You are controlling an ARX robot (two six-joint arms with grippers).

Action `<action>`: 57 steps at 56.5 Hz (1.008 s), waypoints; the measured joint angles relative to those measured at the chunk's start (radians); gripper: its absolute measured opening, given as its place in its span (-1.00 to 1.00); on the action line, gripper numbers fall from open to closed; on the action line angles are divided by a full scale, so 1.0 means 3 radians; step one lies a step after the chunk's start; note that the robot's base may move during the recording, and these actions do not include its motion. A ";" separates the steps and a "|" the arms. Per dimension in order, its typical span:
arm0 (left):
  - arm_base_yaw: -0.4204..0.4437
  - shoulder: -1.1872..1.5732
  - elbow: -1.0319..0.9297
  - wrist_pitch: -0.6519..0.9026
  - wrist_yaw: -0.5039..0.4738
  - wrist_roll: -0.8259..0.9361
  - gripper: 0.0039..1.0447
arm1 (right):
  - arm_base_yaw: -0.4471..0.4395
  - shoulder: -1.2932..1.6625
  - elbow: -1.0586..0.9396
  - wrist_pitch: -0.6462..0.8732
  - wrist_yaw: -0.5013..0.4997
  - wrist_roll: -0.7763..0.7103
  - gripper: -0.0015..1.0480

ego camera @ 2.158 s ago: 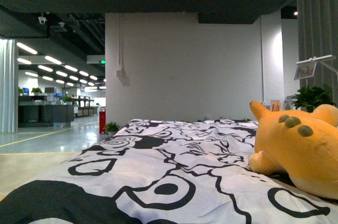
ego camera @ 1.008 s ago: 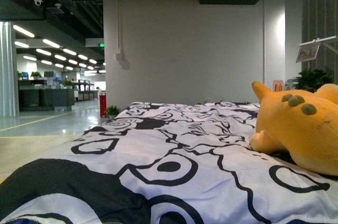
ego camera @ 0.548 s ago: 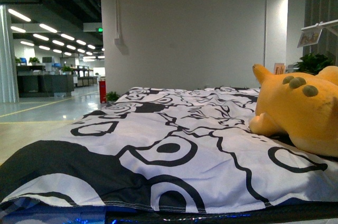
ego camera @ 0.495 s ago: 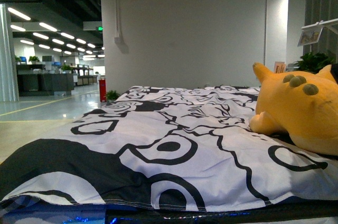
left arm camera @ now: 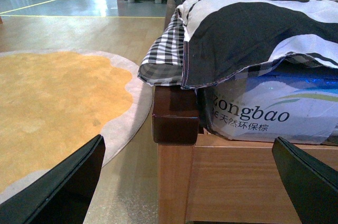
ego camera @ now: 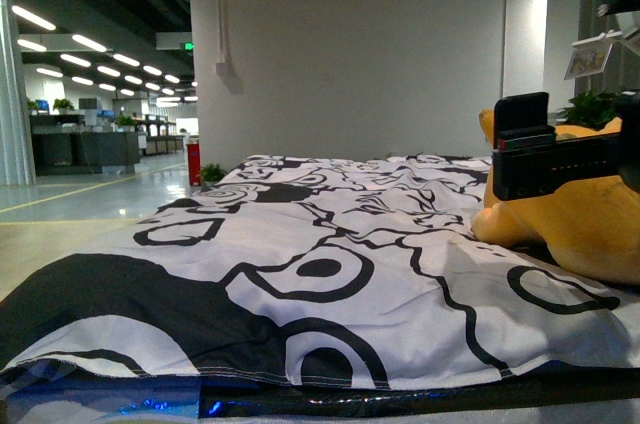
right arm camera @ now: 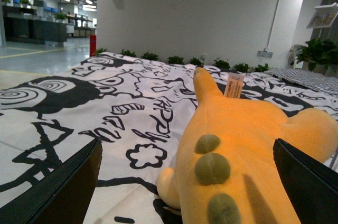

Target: Put away toys

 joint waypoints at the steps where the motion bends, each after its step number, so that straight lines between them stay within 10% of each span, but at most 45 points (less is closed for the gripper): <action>1: 0.0000 0.0000 0.0000 0.0000 0.0000 0.0000 0.88 | 0.0009 0.0037 0.0020 0.0028 0.0003 -0.0028 0.87; 26: 0.0000 0.0000 0.0000 0.0000 0.0000 0.0000 0.88 | 0.0003 0.0680 0.0482 0.0595 0.0058 -0.1031 0.87; 57: 0.0000 0.0000 0.0000 0.0000 0.0000 0.0000 0.88 | -0.0456 0.0404 0.0296 -0.0203 -0.0083 -0.0890 0.87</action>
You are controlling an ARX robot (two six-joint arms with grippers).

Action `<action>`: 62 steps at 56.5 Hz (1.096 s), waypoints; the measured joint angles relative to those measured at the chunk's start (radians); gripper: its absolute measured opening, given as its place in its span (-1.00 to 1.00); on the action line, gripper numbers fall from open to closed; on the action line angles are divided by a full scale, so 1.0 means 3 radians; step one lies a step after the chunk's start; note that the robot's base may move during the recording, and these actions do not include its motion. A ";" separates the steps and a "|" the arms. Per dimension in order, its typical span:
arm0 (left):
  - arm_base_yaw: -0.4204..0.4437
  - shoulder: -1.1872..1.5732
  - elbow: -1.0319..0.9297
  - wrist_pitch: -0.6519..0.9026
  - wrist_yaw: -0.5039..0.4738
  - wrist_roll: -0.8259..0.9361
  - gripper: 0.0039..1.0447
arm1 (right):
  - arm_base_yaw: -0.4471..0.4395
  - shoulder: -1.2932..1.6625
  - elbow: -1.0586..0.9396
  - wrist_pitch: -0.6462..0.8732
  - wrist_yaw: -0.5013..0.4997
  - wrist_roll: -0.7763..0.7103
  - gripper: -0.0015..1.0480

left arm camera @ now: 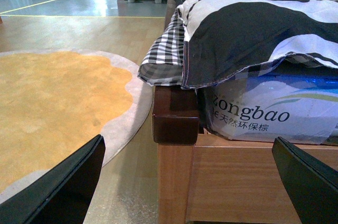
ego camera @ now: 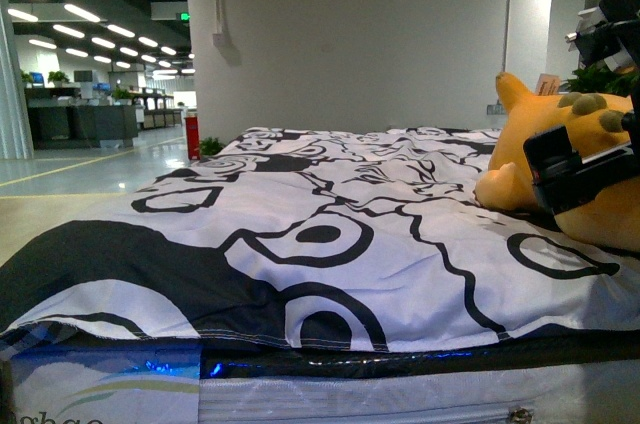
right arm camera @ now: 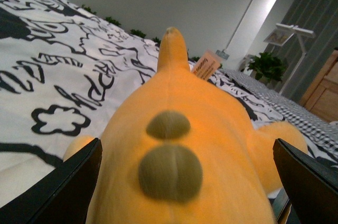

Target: Put away toys

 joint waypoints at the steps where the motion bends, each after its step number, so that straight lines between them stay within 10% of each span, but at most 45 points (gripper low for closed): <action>1: 0.0000 0.0000 0.0000 0.0000 0.0000 0.0000 0.88 | -0.0005 -0.0017 -0.0028 -0.0028 -0.0008 0.0023 0.87; 35: 0.0000 0.0000 0.0000 0.0000 0.0000 0.0000 0.88 | 0.0099 -0.0184 -0.0207 -0.0320 0.0018 0.0295 0.85; 62: 0.0000 0.0000 0.0000 0.0000 0.0000 0.0000 0.88 | 0.0169 -0.0184 -0.0206 -0.0205 0.0066 0.0287 -0.61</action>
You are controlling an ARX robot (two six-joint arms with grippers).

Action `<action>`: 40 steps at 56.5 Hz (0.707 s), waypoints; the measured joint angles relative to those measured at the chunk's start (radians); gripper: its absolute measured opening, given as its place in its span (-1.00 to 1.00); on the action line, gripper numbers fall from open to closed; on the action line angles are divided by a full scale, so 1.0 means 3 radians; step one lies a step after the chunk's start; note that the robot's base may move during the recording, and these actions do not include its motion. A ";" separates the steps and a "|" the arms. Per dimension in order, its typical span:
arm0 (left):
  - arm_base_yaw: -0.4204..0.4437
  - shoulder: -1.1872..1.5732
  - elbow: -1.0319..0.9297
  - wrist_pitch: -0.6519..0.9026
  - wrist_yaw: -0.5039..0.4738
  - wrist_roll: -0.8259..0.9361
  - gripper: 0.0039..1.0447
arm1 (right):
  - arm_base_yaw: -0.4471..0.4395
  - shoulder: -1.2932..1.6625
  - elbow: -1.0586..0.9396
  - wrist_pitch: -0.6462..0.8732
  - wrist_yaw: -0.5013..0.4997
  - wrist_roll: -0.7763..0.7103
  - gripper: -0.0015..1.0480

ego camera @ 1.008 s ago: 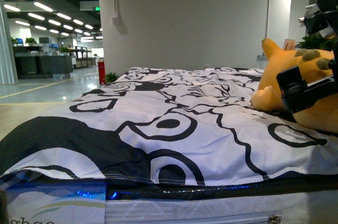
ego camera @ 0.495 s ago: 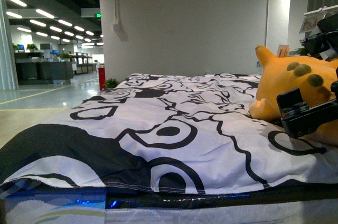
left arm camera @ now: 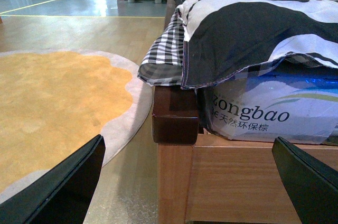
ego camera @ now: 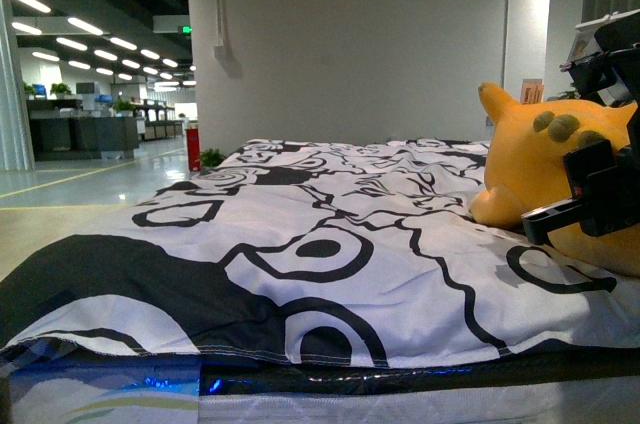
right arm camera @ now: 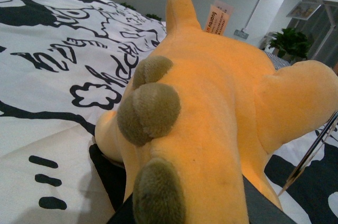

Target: Put away toys

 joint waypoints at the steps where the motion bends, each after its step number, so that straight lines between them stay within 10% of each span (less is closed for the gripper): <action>1: 0.0000 0.0000 0.0000 0.0000 0.0000 0.0000 0.88 | 0.0000 -0.0001 0.0000 0.0000 -0.0001 0.0000 -0.66; 40: 0.0000 0.0000 0.0000 0.0000 0.0000 0.0000 0.88 | -0.0773 -0.1851 -0.0309 -0.1091 -0.1673 0.1605 -0.86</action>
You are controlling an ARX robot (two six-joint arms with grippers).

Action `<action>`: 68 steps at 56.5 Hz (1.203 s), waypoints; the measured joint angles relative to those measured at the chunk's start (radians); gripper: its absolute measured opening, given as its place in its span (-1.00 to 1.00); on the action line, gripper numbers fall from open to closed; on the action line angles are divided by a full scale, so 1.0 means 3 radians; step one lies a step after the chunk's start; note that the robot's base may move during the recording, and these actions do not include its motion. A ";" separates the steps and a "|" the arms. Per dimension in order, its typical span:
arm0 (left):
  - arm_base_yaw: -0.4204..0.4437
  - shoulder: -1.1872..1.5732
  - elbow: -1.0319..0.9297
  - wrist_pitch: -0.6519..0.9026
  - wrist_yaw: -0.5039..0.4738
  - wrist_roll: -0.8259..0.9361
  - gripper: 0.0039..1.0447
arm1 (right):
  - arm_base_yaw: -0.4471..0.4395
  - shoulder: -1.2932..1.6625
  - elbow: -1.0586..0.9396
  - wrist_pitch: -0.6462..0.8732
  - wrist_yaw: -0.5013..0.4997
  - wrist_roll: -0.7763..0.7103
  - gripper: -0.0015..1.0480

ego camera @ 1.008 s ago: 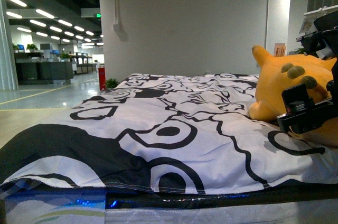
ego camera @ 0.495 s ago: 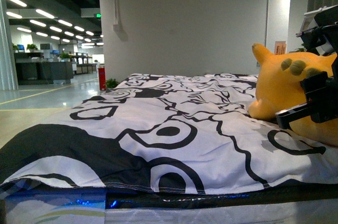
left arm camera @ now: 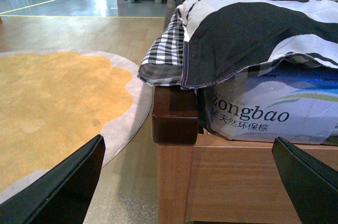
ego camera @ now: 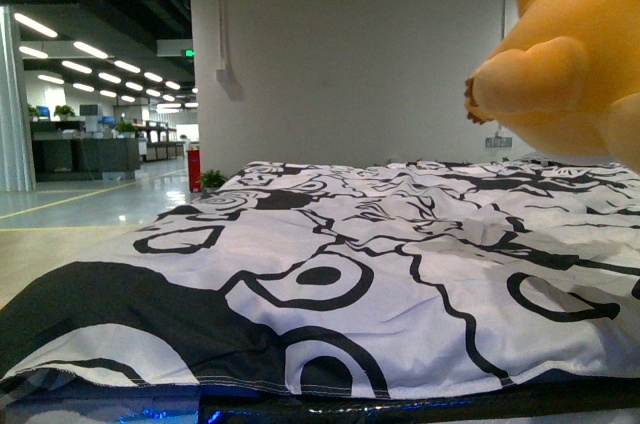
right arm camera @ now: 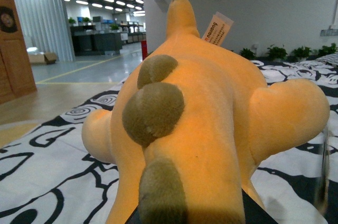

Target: Put away toys

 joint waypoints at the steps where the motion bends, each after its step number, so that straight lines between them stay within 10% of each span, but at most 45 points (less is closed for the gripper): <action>1: 0.0000 0.0000 0.0000 0.0000 0.0000 0.0000 0.88 | -0.0037 -0.0058 -0.0037 -0.0011 -0.0043 0.0032 -0.86; 42: 0.0000 0.0000 0.0000 0.0000 0.0000 0.0000 0.88 | -0.0292 -0.0706 -0.0455 -0.0342 -0.0295 0.0305 -0.86; 49: 0.0000 0.0000 0.0000 0.0000 0.0000 0.0000 0.88 | -0.0126 -0.0961 -0.0484 -0.1278 0.0476 -0.0145 -0.86; 68: 0.0000 0.0000 0.0000 0.0000 0.0000 0.0000 0.88 | 0.0217 -0.1530 -0.1403 -0.1033 0.0876 -0.0387 -0.86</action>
